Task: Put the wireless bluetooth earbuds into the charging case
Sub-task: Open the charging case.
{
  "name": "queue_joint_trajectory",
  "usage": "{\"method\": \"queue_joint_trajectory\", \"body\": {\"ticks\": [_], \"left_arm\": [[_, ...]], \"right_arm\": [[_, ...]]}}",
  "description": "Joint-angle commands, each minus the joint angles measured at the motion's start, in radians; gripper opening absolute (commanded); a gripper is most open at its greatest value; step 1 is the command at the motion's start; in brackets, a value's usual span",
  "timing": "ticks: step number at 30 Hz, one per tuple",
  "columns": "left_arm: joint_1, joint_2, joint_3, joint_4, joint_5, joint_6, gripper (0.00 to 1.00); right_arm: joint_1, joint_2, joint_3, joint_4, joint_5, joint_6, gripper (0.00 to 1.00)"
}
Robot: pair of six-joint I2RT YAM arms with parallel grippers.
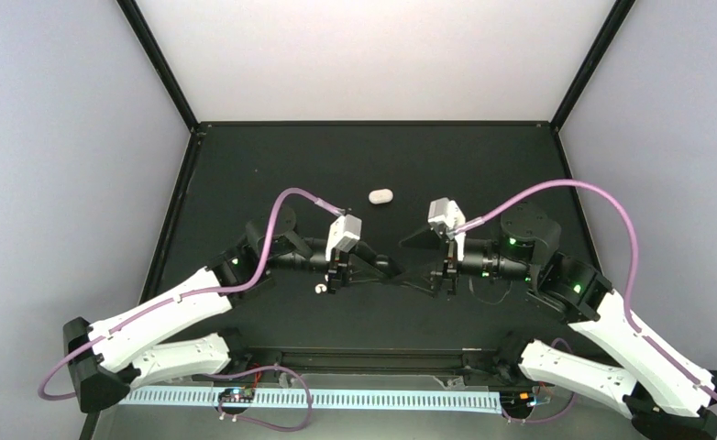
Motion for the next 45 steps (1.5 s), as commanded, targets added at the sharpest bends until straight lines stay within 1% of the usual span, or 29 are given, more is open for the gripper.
{"method": "queue_joint_trajectory", "body": {"ticks": [1, 4, 6, 7, 8, 9, 10, 12, 15, 18, 21, 24, 26, 28, 30, 32, 34, 38, 40, 43, 45], "left_arm": [[0.003, -0.074, -0.027, 0.111, -0.102, 0.006, 0.01], [0.012, -0.121, -0.084, 0.221, -0.201, -0.014, 0.02], [0.035, -0.149, -0.121, 0.307, -0.249, -0.034, 0.02], [0.054, -0.159, -0.135, 0.350, -0.261, -0.048, 0.01], [0.075, -0.168, -0.145, 0.384, -0.264, -0.063, 0.02], [0.103, -0.172, -0.153, 0.416, -0.254, -0.085, 0.02], [0.134, -0.174, -0.155, 0.442, -0.235, -0.105, 0.02], [0.198, -0.176, -0.159, 0.489, -0.183, -0.156, 0.02], [0.280, -0.174, -0.173, 0.573, -0.102, -0.249, 0.02], [0.334, -0.178, -0.203, 0.630, -0.058, -0.320, 0.02], [0.364, -0.203, -0.237, 0.644, -0.044, -0.368, 0.02], [0.370, -0.258, -0.274, 0.633, -0.067, -0.367, 0.02], [0.370, -0.290, -0.298, 0.610, -0.099, -0.361, 0.02], [0.366, -0.323, -0.331, 0.587, -0.133, -0.352, 0.02], [0.359, -0.357, -0.361, 0.570, -0.155, -0.347, 0.02], [0.353, -0.384, -0.389, 0.569, -0.154, -0.354, 0.02], [0.351, -0.400, -0.411, 0.574, -0.140, -0.362, 0.01], [0.315, -0.391, -0.425, 0.631, -0.104, -0.356, 0.02], [0.300, -0.368, -0.410, 0.628, -0.078, -0.359, 0.01], [0.298, -0.338, -0.391, 0.623, -0.002, -0.375, 0.02], [0.299, -0.324, -0.399, 0.670, 0.065, -0.399, 0.02]], "right_arm": [[0.007, -0.032, 0.081, 0.010, 0.103, 0.036, 0.76], [0.007, -0.045, 0.119, 0.016, 0.183, 0.035, 0.79], [0.006, -0.046, 0.137, 0.037, 0.269, 0.032, 0.81], [0.006, -0.042, 0.145, 0.048, 0.314, 0.031, 0.83], [0.005, -0.038, 0.152, 0.064, 0.362, 0.035, 0.89], [0.007, -0.035, 0.148, 0.089, 0.414, 0.046, 0.97], [0.006, -0.034, 0.138, 0.118, 0.457, 0.060, 0.99], [0.006, -0.022, 0.123, 0.159, 0.514, 0.074, 1.00], [0.006, 0.015, 0.116, 0.190, 0.554, 0.078, 1.00], [0.007, 0.052, 0.097, 0.226, 0.605, 0.077, 1.00], [0.005, 0.081, 0.068, 0.286, 0.728, 0.083, 1.00], [0.004, 0.131, 0.056, 0.348, 0.817, 0.091, 1.00], [0.000, 0.184, 0.077, 0.361, 0.870, 0.105, 1.00], [-0.045, 0.251, 0.132, 0.318, 0.844, 0.160, 1.00], [-0.093, 0.307, 0.187, 0.264, 0.767, 0.207, 1.00], [-0.148, 0.335, 0.200, 0.247, 0.711, 0.255, 1.00], [-0.173, 0.345, 0.196, 0.242, 0.667, 0.266, 1.00], [-0.176, 0.334, 0.187, 0.191, 0.568, 0.255, 1.00], [-0.176, 0.309, 0.144, 0.201, 0.464, 0.254, 1.00], [-0.168, 0.276, 0.096, 0.200, 0.305, 0.276, 1.00], [-0.134, 0.244, 0.087, 0.167, 0.275, 0.265, 1.00]]}}
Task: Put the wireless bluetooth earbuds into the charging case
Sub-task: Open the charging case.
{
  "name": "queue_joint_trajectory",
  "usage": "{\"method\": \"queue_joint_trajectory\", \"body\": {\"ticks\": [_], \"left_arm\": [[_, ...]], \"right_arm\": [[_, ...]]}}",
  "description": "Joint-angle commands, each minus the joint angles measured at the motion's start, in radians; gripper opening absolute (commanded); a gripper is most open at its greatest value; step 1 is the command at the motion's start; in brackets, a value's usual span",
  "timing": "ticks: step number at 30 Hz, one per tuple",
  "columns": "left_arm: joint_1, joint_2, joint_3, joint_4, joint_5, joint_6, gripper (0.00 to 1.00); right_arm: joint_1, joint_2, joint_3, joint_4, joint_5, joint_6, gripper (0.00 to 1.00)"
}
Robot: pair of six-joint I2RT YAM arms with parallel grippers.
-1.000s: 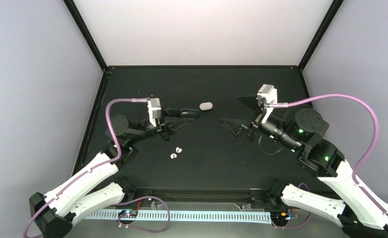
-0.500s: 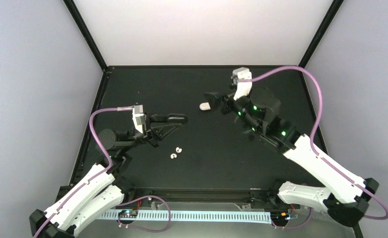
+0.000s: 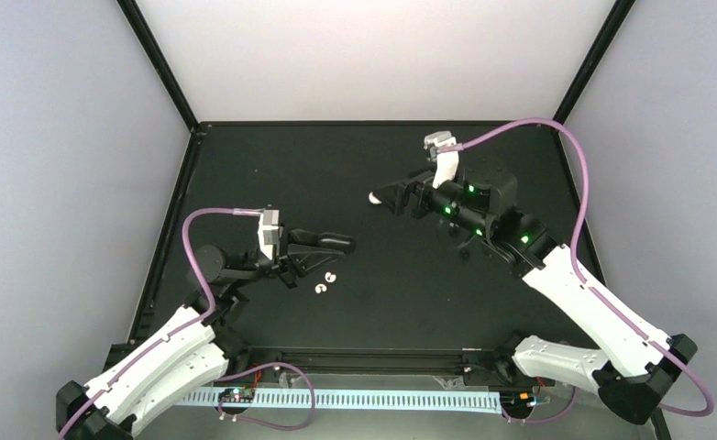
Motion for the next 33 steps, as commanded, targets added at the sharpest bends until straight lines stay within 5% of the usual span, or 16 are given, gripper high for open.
{"method": "queue_joint_trajectory", "body": {"ticks": [1, 5, 10, 19, 33], "left_arm": [[-0.003, 0.030, 0.025, 0.114, 0.164, -0.057, 0.02], [-0.007, -0.019, -0.009, 0.138, 0.221, -0.053, 0.02], [-0.009, -0.116, 0.017, -0.062, 0.215, 0.074, 0.02], [-0.011, -0.090, 0.070, -0.165, 0.290, 0.137, 0.02], [-0.044, -0.016, 0.117, -0.182, 0.212, 0.125, 0.02]], "right_arm": [[0.062, -0.071, -0.024, -0.073, -0.165, -0.008, 1.00], [0.216, -0.105, 0.030, -0.202, -0.073, -0.098, 1.00], [0.361, -0.126, 0.070, -0.240, 0.084, -0.104, 1.00], [0.415, -0.136, 0.097, -0.262, 0.020, -0.163, 0.99], [0.416, -0.126, 0.062, -0.174, -0.097, -0.131, 0.99]]}}
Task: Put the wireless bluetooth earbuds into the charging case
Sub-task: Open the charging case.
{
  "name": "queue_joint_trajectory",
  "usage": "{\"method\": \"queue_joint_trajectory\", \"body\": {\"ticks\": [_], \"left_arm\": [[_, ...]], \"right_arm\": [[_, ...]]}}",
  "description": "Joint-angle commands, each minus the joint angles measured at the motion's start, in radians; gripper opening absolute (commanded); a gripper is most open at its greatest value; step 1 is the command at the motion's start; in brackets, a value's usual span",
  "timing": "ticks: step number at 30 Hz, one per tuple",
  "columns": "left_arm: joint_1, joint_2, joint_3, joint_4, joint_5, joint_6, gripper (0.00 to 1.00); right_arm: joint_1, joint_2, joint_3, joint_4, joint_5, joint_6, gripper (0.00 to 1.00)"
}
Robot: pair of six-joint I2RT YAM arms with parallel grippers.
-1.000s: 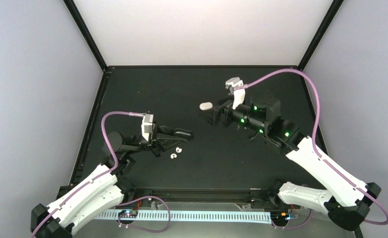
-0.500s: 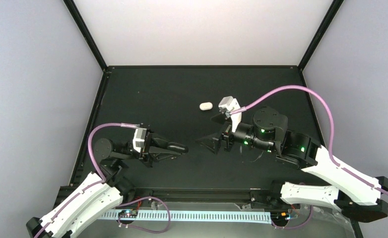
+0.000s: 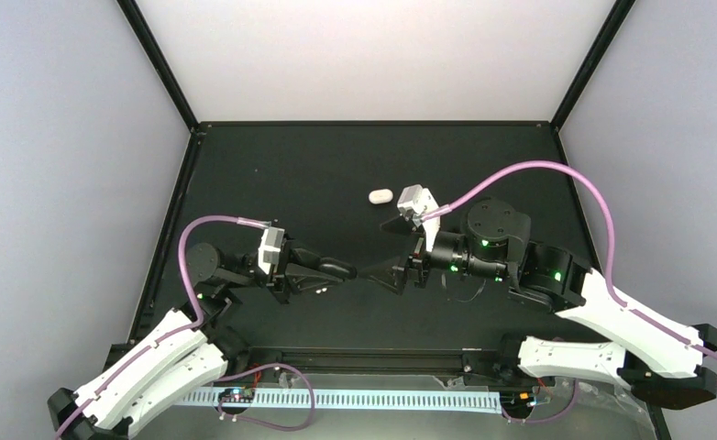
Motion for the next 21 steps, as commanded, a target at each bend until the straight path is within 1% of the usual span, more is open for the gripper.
{"method": "queue_joint_trajectory", "body": {"ticks": [1, 6, 13, 18, 21], "left_arm": [[-0.008, 0.025, 0.044, -0.020, -0.031, 0.021, 0.02], [-0.009, 0.065, 0.055, -0.022, -0.028, 0.040, 0.02], [-0.008, 0.104, 0.061, 0.022, -0.027, 0.034, 0.02], [-0.008, 0.110, 0.058, 0.032, -0.022, 0.025, 0.01], [-0.008, 0.107, 0.054, 0.031, -0.023, 0.032, 0.02]], "right_arm": [[0.008, 0.014, -0.008, 0.047, -0.024, 0.021, 0.99], [0.008, 0.042, 0.000, 0.033, 0.012, 0.026, 0.99], [0.007, 0.087, 0.002, 0.003, 0.080, 0.013, 0.99], [0.007, 0.105, 0.001, 0.005, 0.081, 0.002, 0.99], [0.008, 0.117, 0.002, 0.008, 0.109, -0.001, 0.99]]}}
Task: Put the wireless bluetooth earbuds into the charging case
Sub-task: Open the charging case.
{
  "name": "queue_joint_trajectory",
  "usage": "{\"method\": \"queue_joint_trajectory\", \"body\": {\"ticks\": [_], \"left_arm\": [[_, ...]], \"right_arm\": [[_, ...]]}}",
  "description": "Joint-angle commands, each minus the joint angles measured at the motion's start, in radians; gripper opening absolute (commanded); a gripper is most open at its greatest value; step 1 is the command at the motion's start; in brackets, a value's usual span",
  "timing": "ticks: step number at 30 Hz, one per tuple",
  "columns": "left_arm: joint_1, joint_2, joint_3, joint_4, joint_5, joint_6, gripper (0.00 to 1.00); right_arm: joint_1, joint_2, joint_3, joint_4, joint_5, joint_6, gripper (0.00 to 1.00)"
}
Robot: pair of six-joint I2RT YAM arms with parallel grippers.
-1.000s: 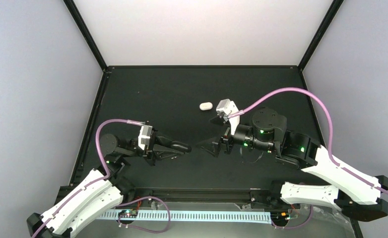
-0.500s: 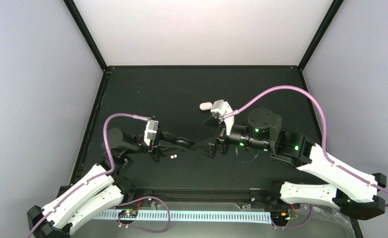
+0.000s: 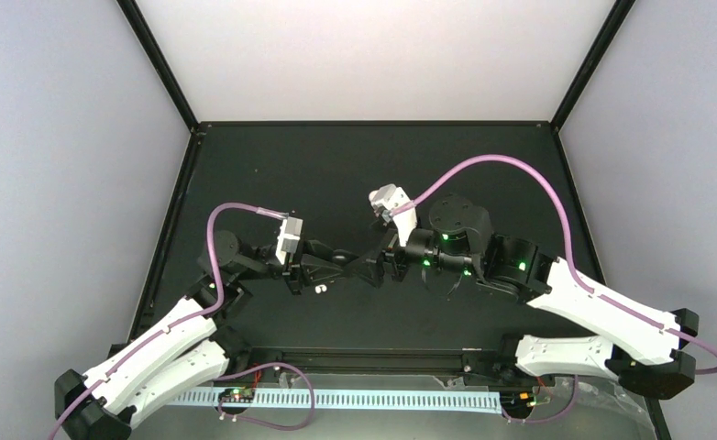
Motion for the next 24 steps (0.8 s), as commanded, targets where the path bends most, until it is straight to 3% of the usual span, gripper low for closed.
{"method": "queue_joint_trajectory", "body": {"ticks": [1, 24], "left_arm": [[-0.004, -0.004, 0.040, 0.035, -0.002, 0.012, 0.02], [-0.005, -0.007, 0.018, 0.058, 0.016, 0.008, 0.01]], "right_arm": [[0.007, 0.009, 0.003, 0.004, 0.052, -0.015, 0.99], [0.007, -0.003, -0.019, 0.012, 0.102, -0.039, 0.99]]}}
